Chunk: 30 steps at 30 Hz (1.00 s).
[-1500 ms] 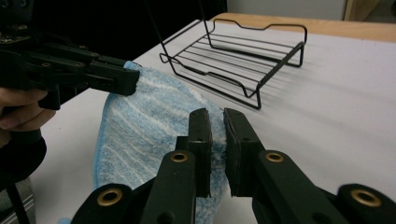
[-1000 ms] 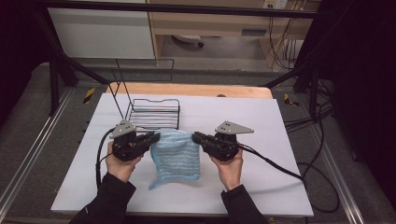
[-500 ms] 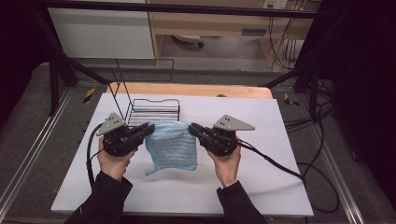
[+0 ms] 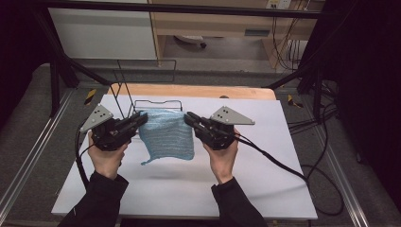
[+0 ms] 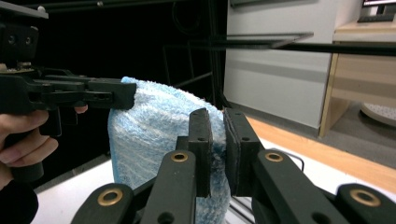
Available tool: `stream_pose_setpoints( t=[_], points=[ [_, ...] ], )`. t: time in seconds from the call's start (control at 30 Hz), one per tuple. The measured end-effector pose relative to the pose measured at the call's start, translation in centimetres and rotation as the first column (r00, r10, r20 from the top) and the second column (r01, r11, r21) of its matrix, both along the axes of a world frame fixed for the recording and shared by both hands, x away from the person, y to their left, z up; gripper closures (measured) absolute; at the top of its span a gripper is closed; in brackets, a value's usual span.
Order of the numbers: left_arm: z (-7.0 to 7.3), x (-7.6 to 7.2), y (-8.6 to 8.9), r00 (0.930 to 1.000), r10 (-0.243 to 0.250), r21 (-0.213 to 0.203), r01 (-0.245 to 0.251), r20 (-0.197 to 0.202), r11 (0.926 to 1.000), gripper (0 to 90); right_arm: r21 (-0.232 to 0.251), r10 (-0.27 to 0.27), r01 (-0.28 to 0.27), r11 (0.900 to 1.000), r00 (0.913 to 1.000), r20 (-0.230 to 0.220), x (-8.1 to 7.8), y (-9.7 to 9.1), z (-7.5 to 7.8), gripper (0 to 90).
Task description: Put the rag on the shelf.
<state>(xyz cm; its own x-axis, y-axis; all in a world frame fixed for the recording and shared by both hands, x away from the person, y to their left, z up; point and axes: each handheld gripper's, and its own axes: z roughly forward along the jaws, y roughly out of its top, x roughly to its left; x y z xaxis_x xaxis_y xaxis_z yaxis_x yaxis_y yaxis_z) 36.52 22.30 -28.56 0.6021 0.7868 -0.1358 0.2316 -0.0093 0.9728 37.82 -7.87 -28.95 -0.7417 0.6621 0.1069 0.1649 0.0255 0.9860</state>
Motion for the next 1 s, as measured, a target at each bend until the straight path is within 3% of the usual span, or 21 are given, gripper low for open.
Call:
stream_pose_setpoints(
  t=[0.67,1.0],
  points=[
    [4.1,1.1,2.0,0.9934,0.065,-0.096,-0.055,0.095,0.9938,80.1,0.019,-0.025,0.023,0.9996,0.9942,0.104,1.6,2.7,4.4,82.8],
    [5.6,1.7,2.7,0.9878,0.084,-0.129,-0.067,0.131,0.9893,80.1,0.041,-0.037,0.032,0.9987,0.9904,0.133,2.4,3.6,6.4,83.0]
  ],
)
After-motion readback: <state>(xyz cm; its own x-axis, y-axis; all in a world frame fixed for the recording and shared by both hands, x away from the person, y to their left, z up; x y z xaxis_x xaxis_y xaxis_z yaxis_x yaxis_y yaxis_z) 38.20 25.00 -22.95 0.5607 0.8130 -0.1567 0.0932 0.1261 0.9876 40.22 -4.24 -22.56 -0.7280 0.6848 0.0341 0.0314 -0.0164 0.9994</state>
